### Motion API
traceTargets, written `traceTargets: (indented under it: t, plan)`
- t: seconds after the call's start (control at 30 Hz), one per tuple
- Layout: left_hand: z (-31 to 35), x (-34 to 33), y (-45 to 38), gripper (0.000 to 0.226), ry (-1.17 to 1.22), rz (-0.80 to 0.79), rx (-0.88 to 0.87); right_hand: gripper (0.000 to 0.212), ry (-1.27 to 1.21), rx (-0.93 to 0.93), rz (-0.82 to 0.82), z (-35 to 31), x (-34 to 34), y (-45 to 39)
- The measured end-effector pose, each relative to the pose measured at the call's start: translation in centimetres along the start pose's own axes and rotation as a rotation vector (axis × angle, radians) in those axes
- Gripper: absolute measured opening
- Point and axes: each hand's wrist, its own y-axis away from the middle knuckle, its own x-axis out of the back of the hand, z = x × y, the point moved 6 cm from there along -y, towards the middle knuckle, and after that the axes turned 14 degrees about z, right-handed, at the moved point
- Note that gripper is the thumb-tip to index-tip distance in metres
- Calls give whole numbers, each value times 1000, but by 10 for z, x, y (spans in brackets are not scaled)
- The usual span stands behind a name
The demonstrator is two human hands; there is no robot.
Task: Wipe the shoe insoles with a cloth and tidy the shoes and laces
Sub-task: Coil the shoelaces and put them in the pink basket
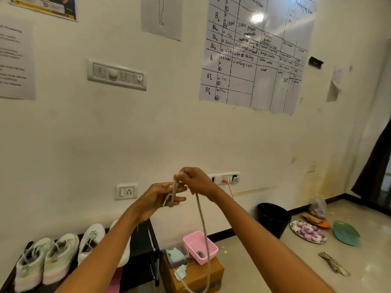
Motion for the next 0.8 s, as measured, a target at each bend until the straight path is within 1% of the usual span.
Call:
traceTargets:
  t: [0.07, 0.1, 0.17, 0.23, 0.3, 0.37, 0.43, 0.53, 0.6, 0.63, 0.7, 0.73, 0.8]
  plan:
    - [3, -3, 3, 32, 151, -11, 34, 23, -34, -108, 102, 9, 7, -6]
    - [5, -3, 2, 33, 190, 0, 36, 23, -46, -164, 118, 15, 5, -4]
    - [7, -4, 1, 34, 256, 13, 22, 25, -36, -234, 87, 26, -5, 3]
    - [6, -3, -4, 33, 338, 40, 18, 21, 33, -236, 8, 32, -17, 15]
    - [3, -3, -8, 34, 360, 59, 20, 17, 72, -241, -94, 34, -31, 27]
    - [-3, -4, -10, 35, 269, 73, 29, 28, 108, -278, -199, 39, -43, 37]
    - [-13, -2, -11, 38, 166, 98, 38, 36, 196, -279, -314, 45, -51, 43]
    - [-28, 6, -13, 52, 160, 155, 94, 35, 335, -237, -512, 45, -48, 48]
    - [-34, 6, -13, 63, 138, 143, 148, 33, 330, -249, -608, 37, -40, 47]
    - [-37, 4, -10, 67, 125, 110, 184, 32, 305, -258, -625, 32, -35, 45]
    - [-40, -6, -2, 75, 115, 19, 242, 26, 274, -240, -598, 19, -23, 34]
    - [-40, -12, 1, 79, 110, -30, 255, 21, 266, -219, -563, 14, -17, 26]
    - [-39, -21, 8, 84, 94, -110, 260, 23, 241, -194, -472, 9, -5, 15]
